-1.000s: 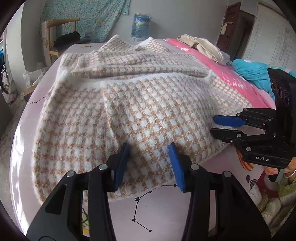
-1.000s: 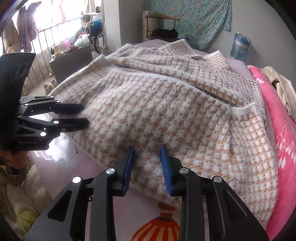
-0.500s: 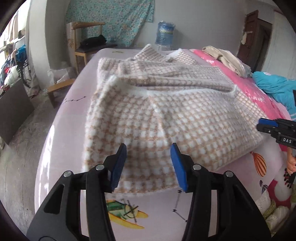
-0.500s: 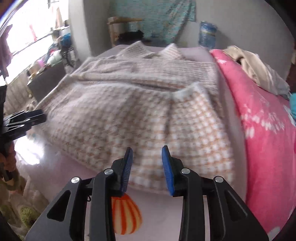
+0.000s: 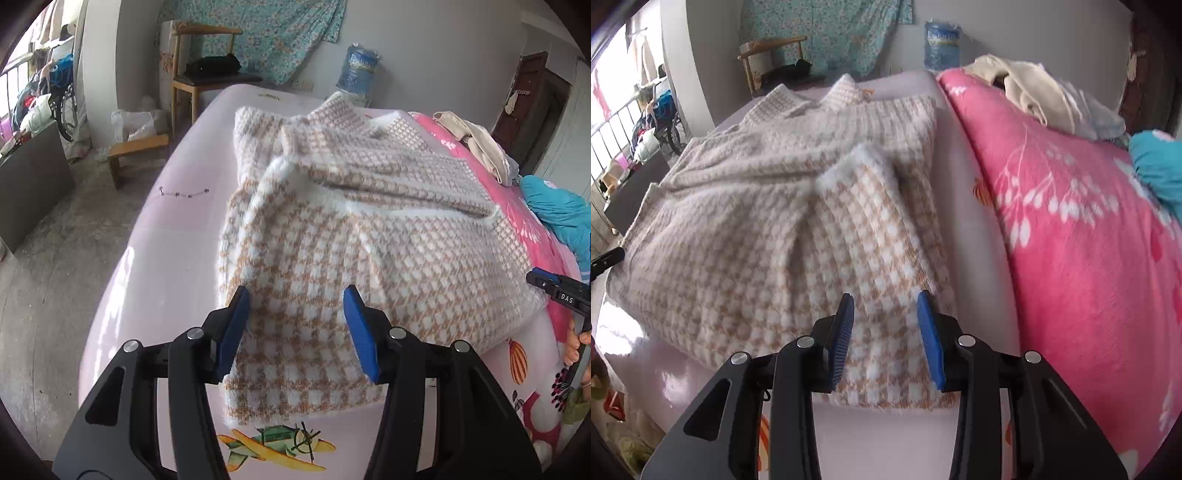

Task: Fold large clothes
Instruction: 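Smooth the folded hem flat with both open tools, then press the folded cardigan flat with both open tools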

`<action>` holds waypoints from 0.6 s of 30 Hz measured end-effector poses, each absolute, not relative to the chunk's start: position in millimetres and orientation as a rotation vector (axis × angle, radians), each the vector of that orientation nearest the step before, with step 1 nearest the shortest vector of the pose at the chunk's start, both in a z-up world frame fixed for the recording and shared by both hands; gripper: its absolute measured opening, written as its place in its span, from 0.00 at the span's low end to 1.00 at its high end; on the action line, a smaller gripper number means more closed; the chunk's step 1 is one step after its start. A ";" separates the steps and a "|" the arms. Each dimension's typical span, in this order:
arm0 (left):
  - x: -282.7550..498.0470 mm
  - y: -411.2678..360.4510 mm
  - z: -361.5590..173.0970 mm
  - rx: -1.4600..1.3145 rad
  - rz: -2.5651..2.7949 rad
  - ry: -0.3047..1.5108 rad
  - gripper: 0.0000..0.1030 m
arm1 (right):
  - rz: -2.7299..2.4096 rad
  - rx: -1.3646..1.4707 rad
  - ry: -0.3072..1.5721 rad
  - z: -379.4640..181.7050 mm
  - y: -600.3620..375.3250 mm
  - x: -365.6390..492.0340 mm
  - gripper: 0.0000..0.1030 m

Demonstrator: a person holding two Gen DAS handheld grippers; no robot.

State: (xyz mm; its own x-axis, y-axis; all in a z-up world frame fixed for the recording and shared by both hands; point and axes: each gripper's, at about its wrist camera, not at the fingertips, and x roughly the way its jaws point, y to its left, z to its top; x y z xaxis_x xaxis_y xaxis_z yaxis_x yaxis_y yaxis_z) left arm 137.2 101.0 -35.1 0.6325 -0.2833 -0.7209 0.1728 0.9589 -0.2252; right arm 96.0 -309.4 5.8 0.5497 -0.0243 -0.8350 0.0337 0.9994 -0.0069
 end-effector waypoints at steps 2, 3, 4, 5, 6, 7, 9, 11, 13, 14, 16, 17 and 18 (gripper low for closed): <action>136.8 95.9 -19.6 -0.121 -0.260 0.814 0.55 | 0.014 0.031 0.932 25.0 -298.7 100.3 0.47; 140.3 89.8 -14.3 -0.099 -0.252 0.813 0.58 | 0.047 0.043 0.920 31.2 -290.9 105.7 0.52; 145.8 82.9 -10.8 -0.085 -0.250 0.814 0.60 | 0.082 0.047 0.916 34.4 -280.5 113.3 0.53; 153.0 74.7 -9.4 -0.074 -0.249 0.821 0.62 | 0.119 0.047 0.914 34.6 -268.3 121.1 0.53; 161.5 64.8 -10.1 -0.055 -0.238 0.838 0.67 | 0.161 0.051 0.918 32.7 -255.4 130.0 0.54; 170.5 54.3 -12.9 -0.030 -0.219 0.861 0.70 | 0.203 0.058 0.933 28.4 -241.5 140.6 0.55; 187.2 33.7 -23.5 0.025 -0.186 0.905 0.76 | 0.247 0.072 0.967 14.2 -218.5 159.5 0.56; 201.5 17.4 -39.8 0.084 -0.123 0.956 0.81 | 0.237 0.082 1.035 -9.5 -205.3 177.5 0.56; 211.0 10.2 -56.4 0.112 -0.082 1.012 0.86 | 0.211 0.080 1.077 -28.5 -201.4 187.0 0.61; 210.0 11.1 -56.5 0.100 -0.063 0.995 0.87 | 0.203 0.076 1.086 -25.9 -200.4 188.2 0.61; 209.5 12.2 -57.0 0.098 -0.058 0.999 0.89 | 0.177 0.062 1.068 -12.4 -198.3 185.7 0.61; 209.4 12.1 -57.7 0.096 -0.058 0.998 0.89 | 0.190 0.058 1.037 -4.6 -196.9 182.4 0.61; 209.4 13.0 -58.4 0.092 -0.058 0.997 0.90 | 0.211 0.050 1.019 -0.9 -193.6 181.0 0.61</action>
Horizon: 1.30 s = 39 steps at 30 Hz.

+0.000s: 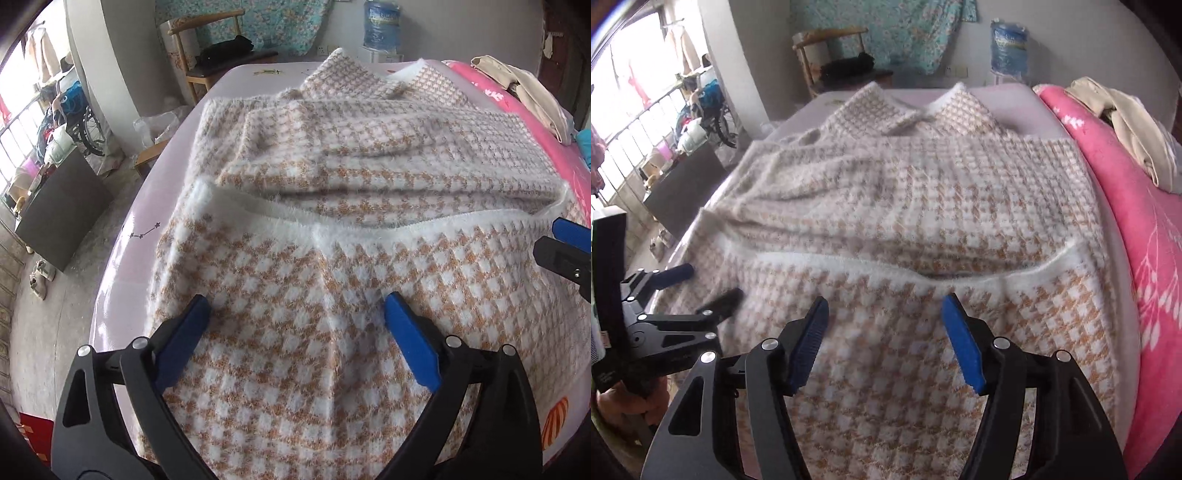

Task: Fold large clothes
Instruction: 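Press the folded cardigan flat with both open tools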

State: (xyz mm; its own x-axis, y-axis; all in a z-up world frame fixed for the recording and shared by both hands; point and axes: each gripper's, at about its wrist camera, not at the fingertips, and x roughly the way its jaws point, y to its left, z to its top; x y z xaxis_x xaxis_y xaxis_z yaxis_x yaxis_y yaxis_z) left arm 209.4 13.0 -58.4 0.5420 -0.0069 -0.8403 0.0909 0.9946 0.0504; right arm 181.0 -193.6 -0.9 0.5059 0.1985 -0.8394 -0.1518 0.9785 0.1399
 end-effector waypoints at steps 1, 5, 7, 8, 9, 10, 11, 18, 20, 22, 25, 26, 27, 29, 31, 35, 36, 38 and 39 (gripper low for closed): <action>209.2 14.1 -58.9 0.087 -0.057 0.996 0.91 | 0.212 0.037 1.011 -0.8 -191.4 182.1 0.61; 211.0 15.8 -59.2 0.074 -0.053 1.003 0.92 | 0.178 0.016 1.060 -25.7 -191.2 196.1 0.70; 210.6 17.2 -58.9 0.074 -0.054 1.004 0.92 | 0.174 0.023 1.078 -15.5 -191.8 195.2 0.70; 210.5 17.1 -58.8 0.073 -0.055 1.002 0.92 | 0.186 0.030 1.057 -7.2 -191.7 189.0 0.70; 210.2 17.0 -58.6 0.072 -0.056 0.999 0.92 | 0.214 0.035 1.037 0.4 -190.8 181.1 0.70; 209.8 17.5 -58.5 0.071 -0.057 0.996 0.92 | 0.243 0.032 1.022 5.9 -188.6 173.0 0.70; 209.6 17.5 -58.4 0.070 -0.057 0.994 0.92 | 0.262 0.018 1.010 9.3 -186.1 164.1 0.70; 209.7 17.6 -59.1 0.070 -0.060 0.996 0.93 | 0.256 0.024 1.113 -17.1 -192.4 147.1 0.77; 209.6 17.1 -59.5 0.068 -0.057 0.998 0.93 | 0.258 0.013 1.073 -3.4 -194.9 141.0 0.77; 209.4 17.0 -59.4 0.066 -0.056 1.003 0.93 | 0.293 -0.024 1.045 7.9 -191.5 130.3 0.77; 209.3 17.0 -59.2 0.067 -0.056 1.001 0.93 | 0.356 -0.091 1.039 6.2 -180.7 115.0 0.78; 209.8 17.5 -59.2 0.067 -0.056 1.002 0.93 | 0.347 -0.124 1.074 -3.8 -176.1 114.4 0.79; 209.6 17.2 -59.2 0.067 -0.056 1.003 0.93 | 0.319 -0.159 1.118 -17.7 -172.8 114.5 0.80; 209.7 17.5 -59.2 0.067 -0.057 1.003 0.93 | 0.310 -0.125 1.106 -20.9 -176.5 112.5 0.81; 209.7 17.5 -59.1 0.065 -0.056 1.003 0.93 | 0.309 -0.103 1.106 -14.1 -180.7 114.6 0.81; 209.0 17.3 -60.1 0.062 -0.049 1.002 0.93 | 0.256 -0.063 1.055 -3.2 -199.2 112.2 0.81; 208.7 17.0 -60.4 0.062 -0.047 1.001 0.93 | 0.238 -0.060 1.063 -6.5 -204.2 112.3 0.81; 208.3 16.7 -60.6 0.062 -0.043 1.003 0.93 | 0.231 -0.055 1.100 -18.6 -210.6 112.9 0.81; 207.9 16.4 -60.6 0.061 -0.040 1.006 0.93 | 0.237 -0.045 1.099 -20.5 -212.6 112.3 0.81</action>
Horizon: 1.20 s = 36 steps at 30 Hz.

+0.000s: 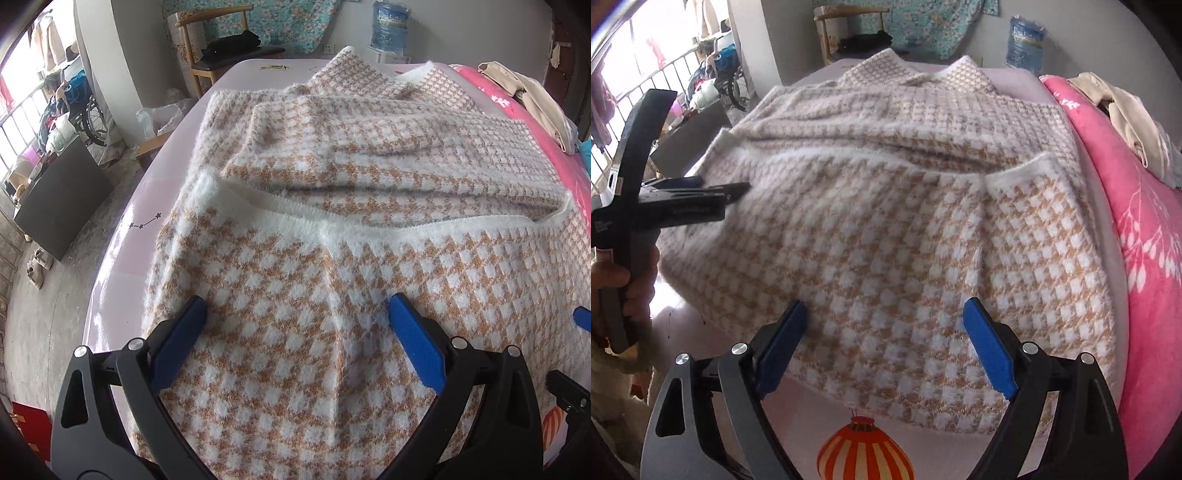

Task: Fold large clothes
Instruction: 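Press the folded cardigan flat with both open tools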

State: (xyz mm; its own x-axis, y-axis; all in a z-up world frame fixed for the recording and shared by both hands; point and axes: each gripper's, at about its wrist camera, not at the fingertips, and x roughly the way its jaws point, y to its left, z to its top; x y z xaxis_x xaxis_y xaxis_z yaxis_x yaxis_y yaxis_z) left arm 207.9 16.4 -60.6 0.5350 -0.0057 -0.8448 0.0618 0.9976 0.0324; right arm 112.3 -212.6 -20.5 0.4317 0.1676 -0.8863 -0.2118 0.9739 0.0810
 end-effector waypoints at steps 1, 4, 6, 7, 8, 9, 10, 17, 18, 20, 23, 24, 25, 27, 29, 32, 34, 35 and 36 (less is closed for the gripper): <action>207.9 16.2 -60.6 0.060 -0.038 1.008 0.93 | 0.240 -0.043 1.093 -18.5 -212.9 111.6 0.81; 208.3 16.0 -60.4 0.056 -0.032 1.016 0.93 | 0.220 -0.079 1.025 -3.3 -215.7 109.6 0.81; 209.0 16.1 -60.1 0.056 -0.028 1.016 0.93 | 0.205 -0.070 1.000 4.9 -223.0 109.7 0.81; 208.9 15.9 -60.1 0.056 -0.026 1.015 0.93 | 0.191 -0.065 0.992 6.4 -227.5 109.8 0.81; 208.9 15.8 -60.2 0.054 -0.024 1.015 0.93 | 0.178 -0.067 0.989 5.3 -231.1 110.1 0.81; 208.8 15.4 -60.1 0.055 -0.022 1.015 0.93 | 0.168 -0.072 0.995 1.8 -233.9 110.7 0.81; 209.0 15.0 -60.0 0.056 -0.020 1.016 0.93 | 0.162 -0.074 1.003 -3.3 -235.9 111.0 0.81; 208.9 14.5 -60.3 0.055 -0.017 1.018 0.93 | 0.165 -0.080 1.016 -14.8 -237.3 110.5 0.81; 208.7 14.3 -60.4 0.055 -0.016 1.018 0.93 | 0.165 -0.071 1.004 -11.2 -238.8 110.7 0.81; 208.3 13.9 -60.7 0.055 -0.017 1.018 0.93 | 0.162 -0.061 0.984 -5.3 -241.6 111.5 0.81; 208.9 14.3 -60.6 0.056 -0.018 1.017 0.93 | 0.146 -0.085 0.973 -6.3 -242.1 114.7 0.81; 208.7 14.2 -60.6 0.056 -0.018 1.017 0.93 | 0.141 -0.094 0.980 -10.2 -241.8 116.5 0.81; 209.0 14.4 -60.5 0.057 -0.019 1.017 0.93 | 0.141 -0.099 0.996 -15.6 -241.2 118.3 0.81; 208.9 13.9 -60.7 0.057 -0.019 1.018 0.93 | 0.141 -0.103 1.034 -27.6 -240.4 122.1 0.85; 208.8 13.9 -60.7 0.057 -0.019 1.019 0.93 | 0.132 -0.095 1.028 -28.3 -242.1 122.6 0.88; 208.6 14.0 -60.5 0.057 -0.019 1.017 0.93 | 0.129 -0.066 1.045 -30.1 -245.5 125.4 0.92; 208.5 14.0 -60.5 0.056 -0.016 1.015 0.93 | 0.131 -0.061 1.049 -30.6 -246.0 126.4 0.93; 208.4 14.0 -60.4 0.056 -0.016 1.014 0.93 | 0.130 -0.060 1.050 -30.7 -246.1 126.6 0.93; 208.5 14.0 -60.4 0.056 -0.016 1.015 0.93 | 0.128 -0.060 1.051 -30.9 -246.3 127.1 0.94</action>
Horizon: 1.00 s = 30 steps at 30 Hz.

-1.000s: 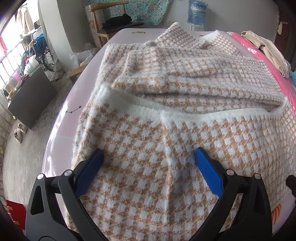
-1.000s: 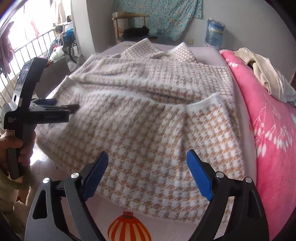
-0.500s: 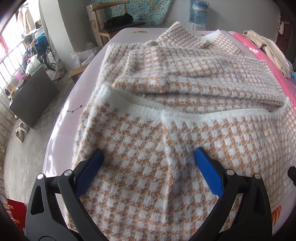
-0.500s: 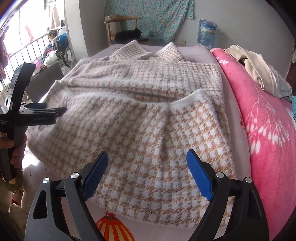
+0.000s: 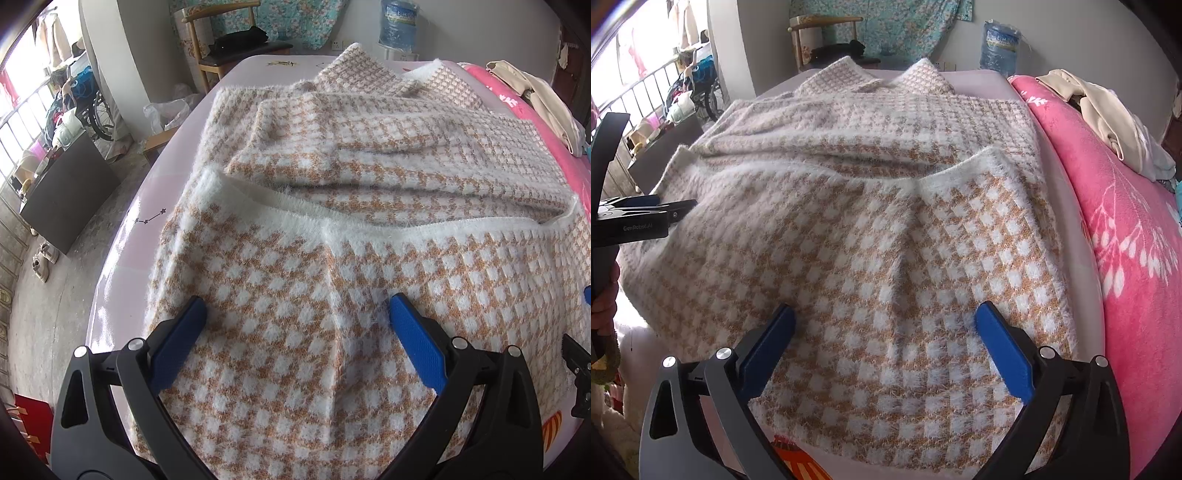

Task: Fold large clothes
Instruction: 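Press the folded cardigan flat with both open tools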

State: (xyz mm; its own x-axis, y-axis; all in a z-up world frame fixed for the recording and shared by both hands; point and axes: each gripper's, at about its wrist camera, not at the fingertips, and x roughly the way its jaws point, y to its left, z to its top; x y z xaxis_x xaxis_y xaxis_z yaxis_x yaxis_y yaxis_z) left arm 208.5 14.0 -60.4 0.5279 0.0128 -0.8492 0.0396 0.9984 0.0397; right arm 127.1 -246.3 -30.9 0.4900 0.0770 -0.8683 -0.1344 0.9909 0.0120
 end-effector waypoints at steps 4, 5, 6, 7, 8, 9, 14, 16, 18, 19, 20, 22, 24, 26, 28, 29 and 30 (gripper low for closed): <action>208.2 14.5 -60.5 0.053 -0.018 1.013 0.93 | 0.134 -0.053 1.066 -31.2 -247.3 129.3 0.94; 208.1 14.6 -60.5 0.053 -0.018 1.013 0.93 | 0.137 -0.055 1.071 -31.0 -247.9 130.3 0.94; 207.9 14.6 -60.5 0.052 -0.018 1.013 0.93 | 0.140 -0.054 1.077 -31.0 -248.1 131.1 0.94; 208.1 14.9 -60.6 0.053 -0.017 1.013 0.93 | 0.142 -0.054 1.082 -30.7 -248.0 131.2 0.94; 208.0 15.0 -60.6 0.052 -0.018 1.013 0.93 | 0.145 -0.053 1.089 -30.5 -248.1 131.6 0.94; 208.0 15.0 -60.6 0.052 -0.018 1.012 0.93 | 0.146 -0.052 1.098 -30.4 -248.4 132.6 0.94; 206.8 14.9 -61.3 0.039 -0.026 1.008 0.93 | 0.156 -0.050 1.121 -30.1 -249.3 135.3 0.94; 206.8 17.0 -61.4 0.028 -0.029 1.009 0.93 | 0.158 -0.047 1.131 -30.2 -249.8 136.2 0.94; 206.7 17.1 -61.4 0.022 -0.032 1.009 0.93 | 0.158 -0.051 1.140 -30.4 -249.6 138.0 0.94; 206.6 17.7 -61.6 0.020 -0.033 1.008 0.93 | 0.158 -0.052 1.144 -30.5 -249.4 138.5 0.94; 206.3 17.9 -61.7 0.019 -0.037 1.005 0.93 | 0.157 -0.052 1.148 -30.7 -249.4 138.7 0.94; 206.1 20.4 -61.5 0.019 -0.046 1.000 0.93 | 0.156 -0.053 1.155 -31.2 -248.6 139.2 0.94; 206.3 23.1 -60.2 0.013 -0.060 1.001 0.93 | 0.155 -0.059 1.164 -31.7 -247.8 140.2 0.94; 203.7 26.2 -54.6 0.001 -0.082 0.985 0.93 | 0.156 -0.068 1.178 -32.1 -246.8 143.2 0.94; 200.1 30.2 -44.2 -0.008 -0.111 0.952 0.93 | 0.156 -0.068 1.205 -31.9 -246.1 147.2 0.94; 197.3 32.4 -36.5 -0.004 -0.128 0.925 0.93 | 0.155 -0.069 1.221 -31.7 -245.8 150.0 0.94; 194.3 34.7 -27.4 0.009 -0.141 0.896 0.93 | 0.153 -0.068 1.244 -31.1 -245.2 153.4 0.94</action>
State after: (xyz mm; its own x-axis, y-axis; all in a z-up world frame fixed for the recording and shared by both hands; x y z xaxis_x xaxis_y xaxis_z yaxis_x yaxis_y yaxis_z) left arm 194.3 34.7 -27.4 0.6164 -0.1189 -0.7784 0.1261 0.9907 -0.0515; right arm 153.4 -245.2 -31.1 0.3123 0.0790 -0.9467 -0.1533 0.9877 0.0318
